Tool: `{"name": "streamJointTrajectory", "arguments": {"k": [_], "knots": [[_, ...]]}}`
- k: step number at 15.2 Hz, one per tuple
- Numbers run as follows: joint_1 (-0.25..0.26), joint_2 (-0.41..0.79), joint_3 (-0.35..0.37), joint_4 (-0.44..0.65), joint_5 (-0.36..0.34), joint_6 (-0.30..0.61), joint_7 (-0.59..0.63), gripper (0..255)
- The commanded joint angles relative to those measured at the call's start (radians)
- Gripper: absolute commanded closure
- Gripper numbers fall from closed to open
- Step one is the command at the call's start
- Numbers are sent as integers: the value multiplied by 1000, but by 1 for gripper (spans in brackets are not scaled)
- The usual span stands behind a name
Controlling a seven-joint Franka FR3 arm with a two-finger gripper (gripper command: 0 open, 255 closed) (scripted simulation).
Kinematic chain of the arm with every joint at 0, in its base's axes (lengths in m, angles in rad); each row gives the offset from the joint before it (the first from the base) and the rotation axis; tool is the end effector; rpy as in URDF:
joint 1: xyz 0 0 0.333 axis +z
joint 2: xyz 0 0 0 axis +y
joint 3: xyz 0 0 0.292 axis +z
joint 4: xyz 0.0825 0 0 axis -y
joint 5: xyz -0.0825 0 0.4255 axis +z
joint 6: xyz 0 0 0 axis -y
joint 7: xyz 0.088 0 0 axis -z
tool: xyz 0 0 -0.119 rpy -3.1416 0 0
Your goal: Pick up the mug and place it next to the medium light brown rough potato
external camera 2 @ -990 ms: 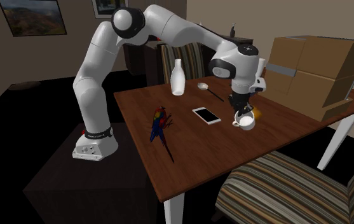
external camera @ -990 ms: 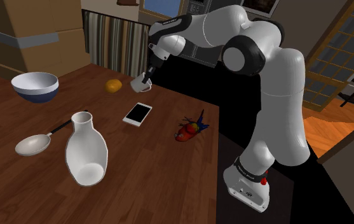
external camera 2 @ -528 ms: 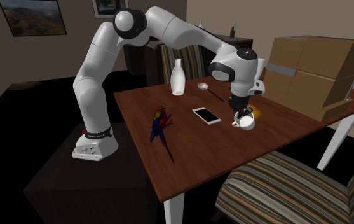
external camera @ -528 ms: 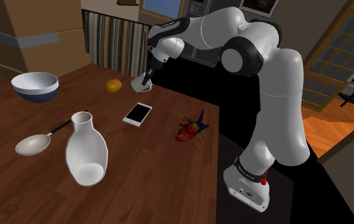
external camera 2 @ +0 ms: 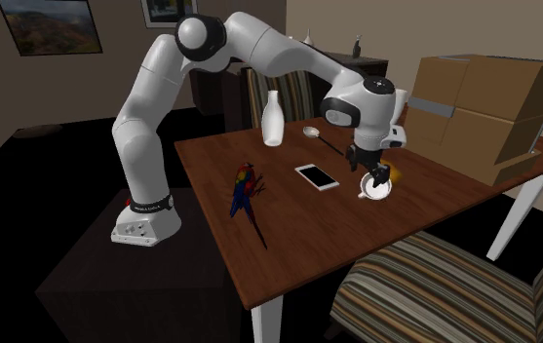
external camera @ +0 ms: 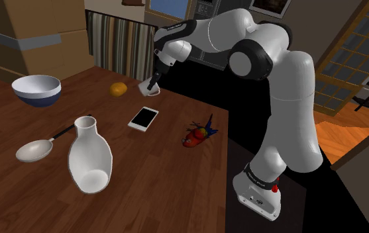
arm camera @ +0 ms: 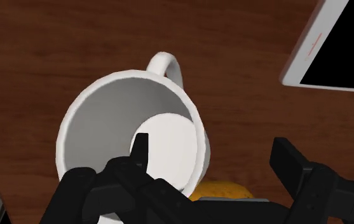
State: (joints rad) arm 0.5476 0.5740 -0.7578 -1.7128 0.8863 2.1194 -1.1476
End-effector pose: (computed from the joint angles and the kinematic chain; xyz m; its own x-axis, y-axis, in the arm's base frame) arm 0.6928 -0.0610 0.2797 0.8198 0.4741 0.3211 0.5434 -0.8209 -0.1754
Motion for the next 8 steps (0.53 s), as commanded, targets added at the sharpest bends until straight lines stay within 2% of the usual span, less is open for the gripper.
{"name": "streamJointTrajectory", "arguments": {"k": [1, 5, 8], "knots": [[3, -6, -3, -7, -3, 1, -2, 0], [18, -84, -53, -4, -73, -63, 31, 0], [18, -84, -53, -4, -73, -63, 31, 0]]}}
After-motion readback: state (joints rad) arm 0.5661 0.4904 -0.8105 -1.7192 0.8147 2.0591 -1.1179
